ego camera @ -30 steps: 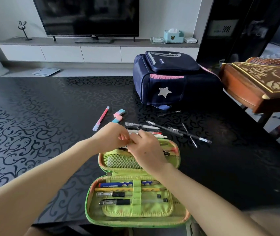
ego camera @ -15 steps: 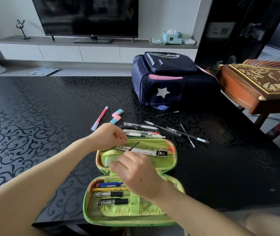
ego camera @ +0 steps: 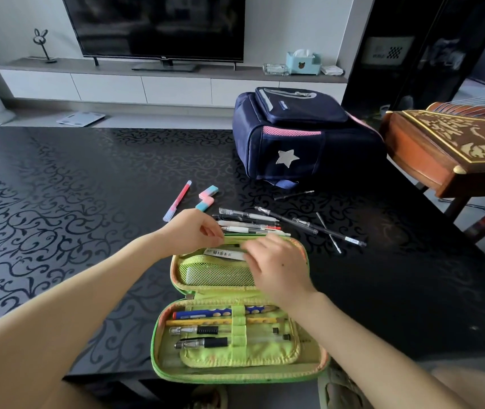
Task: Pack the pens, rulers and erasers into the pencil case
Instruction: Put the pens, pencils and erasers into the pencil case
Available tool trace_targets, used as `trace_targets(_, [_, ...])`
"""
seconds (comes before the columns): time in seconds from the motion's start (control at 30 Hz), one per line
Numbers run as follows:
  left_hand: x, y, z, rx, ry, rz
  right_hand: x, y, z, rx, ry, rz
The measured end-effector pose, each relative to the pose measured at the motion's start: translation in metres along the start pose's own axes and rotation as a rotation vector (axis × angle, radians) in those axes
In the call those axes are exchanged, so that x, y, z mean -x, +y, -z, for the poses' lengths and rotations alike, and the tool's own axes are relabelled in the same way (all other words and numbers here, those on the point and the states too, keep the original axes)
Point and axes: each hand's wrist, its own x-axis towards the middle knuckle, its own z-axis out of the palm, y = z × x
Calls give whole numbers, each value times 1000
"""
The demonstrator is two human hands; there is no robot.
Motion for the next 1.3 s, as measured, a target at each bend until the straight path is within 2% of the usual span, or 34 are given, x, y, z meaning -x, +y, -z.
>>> trace_targets(0.07, [0, -1, 0, 10, 5, -3, 10, 15, 14, 72, -60, -73])
trace_targets(0.2, [1, -3, -4, 13, 28, -15, 24, 45, 20, 204, -214, -60])
trace_targets(0.4, [3, -1, -7, -13, 72, -38, -1, 31, 3, 301, -212, 88])
trace_targets(0.53, [5, -5, -8, -50, 61, -31, -12, 22, -8, 308, -249, 107])
trace_targets(0.6, [5, -7, -10, -55, 52, -23, -10, 30, -2, 209, -284, 11])
trace_targets(0.63, [6, -8, -12, -57, 50, -20, -9, 35, 8, 111, -301, -105])
trace_targets(0.7, [6, -9, -14, -70, 48, -29, -5, 54, 24, 58, -162, -339])
trace_targets(0.73, [6, -9, -15, -83, 49, -38, -4, 68, 29, 183, -121, -431])
trace_targets(0.77, [7, -8, -16, -99, 49, -47, -2, 82, 34, 348, -150, -518])
trace_targets(0.83, [8, -5, -19, -157, 55, -73, 2, 98, 37, 521, -304, -655])
trace_targets(0.93, [6, -2, -25, -247, 82, -113, 6, 112, 31, 475, -372, -752])
trace_targets(1.03, [2, 2, -31, -247, 101, -117, 4, 121, 31, 298, -286, -878])
trace_targets(1.1, [-2, 7, -34, -243, 103, -111, 3, 127, 32, 215, -290, -946])
trace_targets(1.3, [-15, 22, -43, -292, 61, -107, 9, 142, 34, 150, -330, -981])
